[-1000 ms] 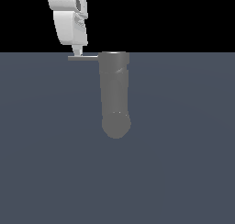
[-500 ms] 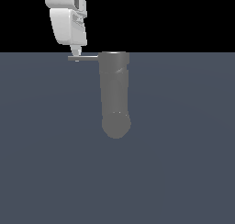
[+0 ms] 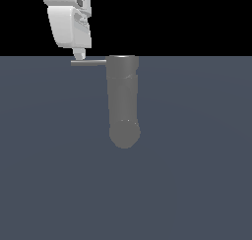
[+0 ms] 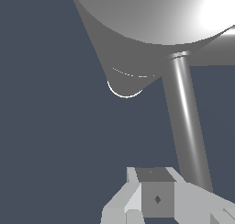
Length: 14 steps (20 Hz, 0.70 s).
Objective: Turn on the faucet by rotating a designated handle.
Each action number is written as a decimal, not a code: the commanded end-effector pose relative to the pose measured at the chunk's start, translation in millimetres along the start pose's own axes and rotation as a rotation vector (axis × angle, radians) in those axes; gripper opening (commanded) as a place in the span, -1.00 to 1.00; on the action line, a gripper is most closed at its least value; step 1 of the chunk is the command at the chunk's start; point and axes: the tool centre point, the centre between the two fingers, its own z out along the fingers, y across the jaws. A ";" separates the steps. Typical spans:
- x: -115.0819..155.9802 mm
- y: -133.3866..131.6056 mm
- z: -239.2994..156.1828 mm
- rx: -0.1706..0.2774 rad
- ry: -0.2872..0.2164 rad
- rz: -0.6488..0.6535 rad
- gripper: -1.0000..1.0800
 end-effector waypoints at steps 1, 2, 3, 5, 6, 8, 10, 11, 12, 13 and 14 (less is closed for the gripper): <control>1.6 10.7 0.1 -0.008 0.003 0.001 -1.00; 1.7 13.4 0.1 -0.008 0.003 0.001 -1.00; 1.9 16.1 0.1 -0.008 0.003 0.001 -1.00; 2.1 21.5 0.0 -0.008 0.003 0.001 -1.00; 2.3 24.2 0.0 -0.008 0.003 0.001 -1.00; 2.6 29.7 0.0 -0.008 0.003 0.001 -1.00; 2.8 35.1 -0.1 -0.008 0.003 0.001 -1.00; 3.3 37.9 -0.2 -0.008 0.003 0.002 -1.00; 3.4 40.6 -0.3 -0.008 0.003 0.002 -1.00; 3.6 43.4 -0.3 -0.008 0.003 0.002 -1.00; 3.7 46.1 -0.3 -0.008 0.003 0.002 -1.00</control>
